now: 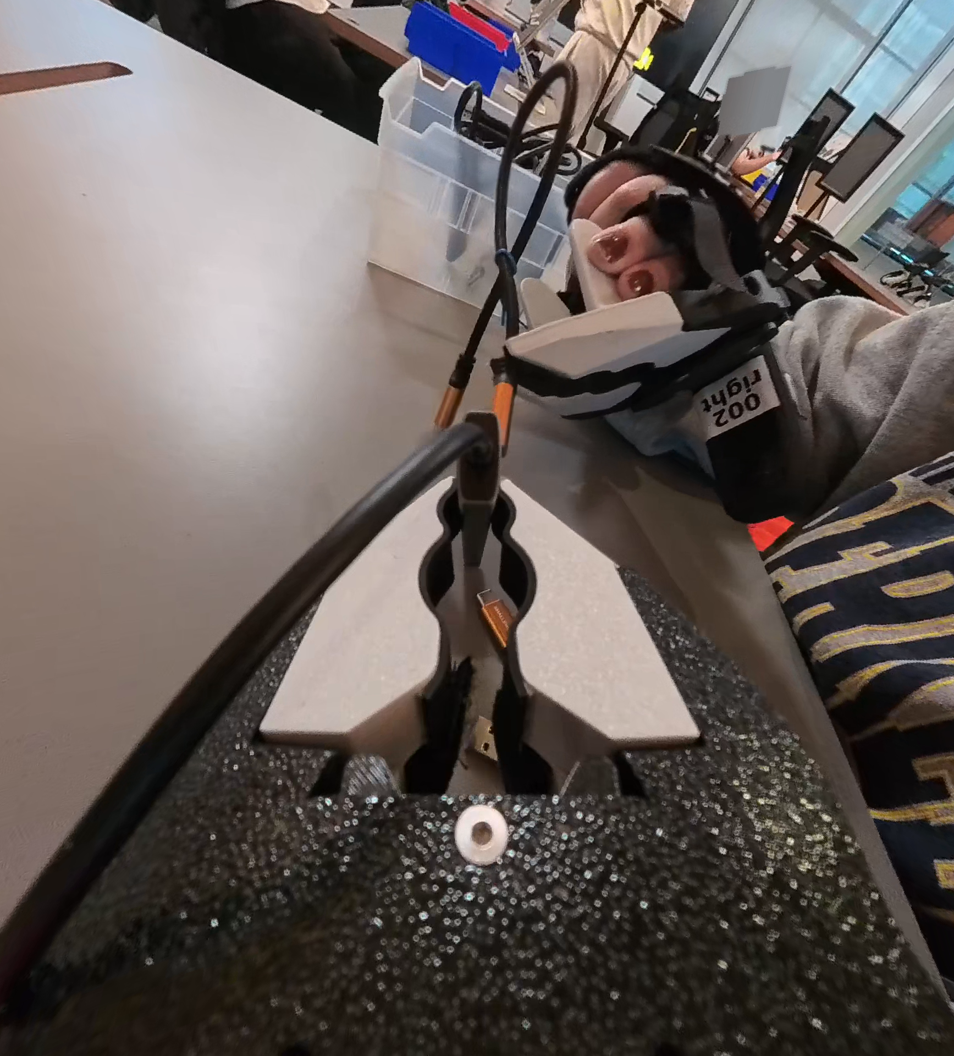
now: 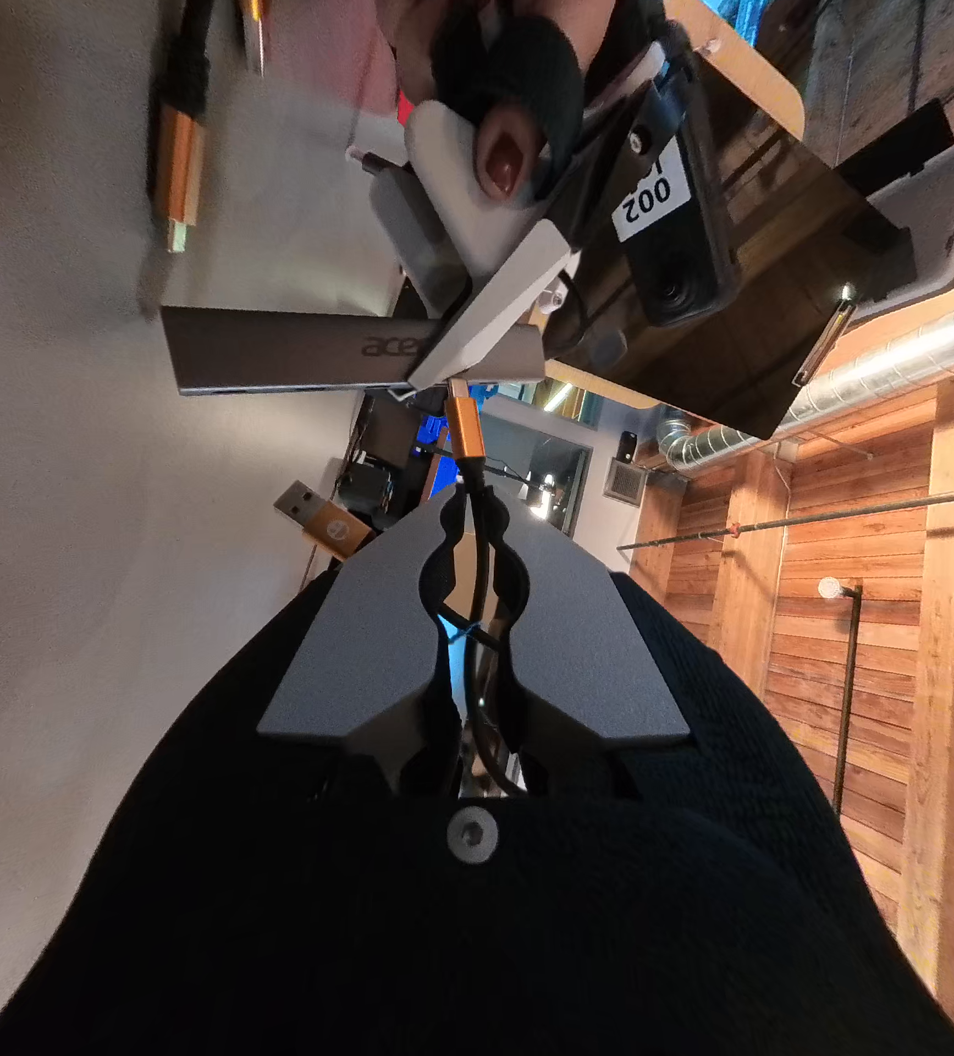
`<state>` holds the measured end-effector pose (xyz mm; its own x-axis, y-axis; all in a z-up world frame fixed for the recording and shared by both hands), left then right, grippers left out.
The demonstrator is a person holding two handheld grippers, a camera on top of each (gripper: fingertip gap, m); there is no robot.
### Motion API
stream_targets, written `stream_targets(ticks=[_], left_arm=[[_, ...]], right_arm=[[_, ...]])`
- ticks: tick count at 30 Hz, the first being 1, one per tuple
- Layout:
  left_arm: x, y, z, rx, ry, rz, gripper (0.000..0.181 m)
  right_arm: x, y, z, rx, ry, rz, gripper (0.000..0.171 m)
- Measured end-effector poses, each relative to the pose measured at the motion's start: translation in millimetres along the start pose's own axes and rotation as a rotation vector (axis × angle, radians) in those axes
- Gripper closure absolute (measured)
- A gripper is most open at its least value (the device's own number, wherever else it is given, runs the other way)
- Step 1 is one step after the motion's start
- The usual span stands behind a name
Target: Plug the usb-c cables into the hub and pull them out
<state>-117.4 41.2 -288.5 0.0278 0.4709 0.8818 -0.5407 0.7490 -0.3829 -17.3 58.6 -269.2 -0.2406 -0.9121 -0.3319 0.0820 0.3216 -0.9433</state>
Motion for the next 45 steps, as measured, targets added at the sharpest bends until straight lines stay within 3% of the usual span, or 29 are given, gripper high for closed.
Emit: stream_targets(ticks=[45], left_arm=[[1.2,-1.9,-1.9,-0.017,-0.008,-0.002,0.173]], right_arm=[[0.9,1.2,-0.4,0.034,0.004,0.011,0.168]])
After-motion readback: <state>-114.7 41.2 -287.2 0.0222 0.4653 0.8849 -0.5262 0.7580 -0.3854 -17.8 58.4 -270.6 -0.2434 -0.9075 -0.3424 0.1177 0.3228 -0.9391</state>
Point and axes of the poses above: each gripper's, where its closed fingertips meet, z back along the fingers, x out of its top, y = z × x across the jaws, the point moved 5 cm from there along z, back along the fingers, and after that the axes turned 1 degree about -x, right-handed, at the moved point
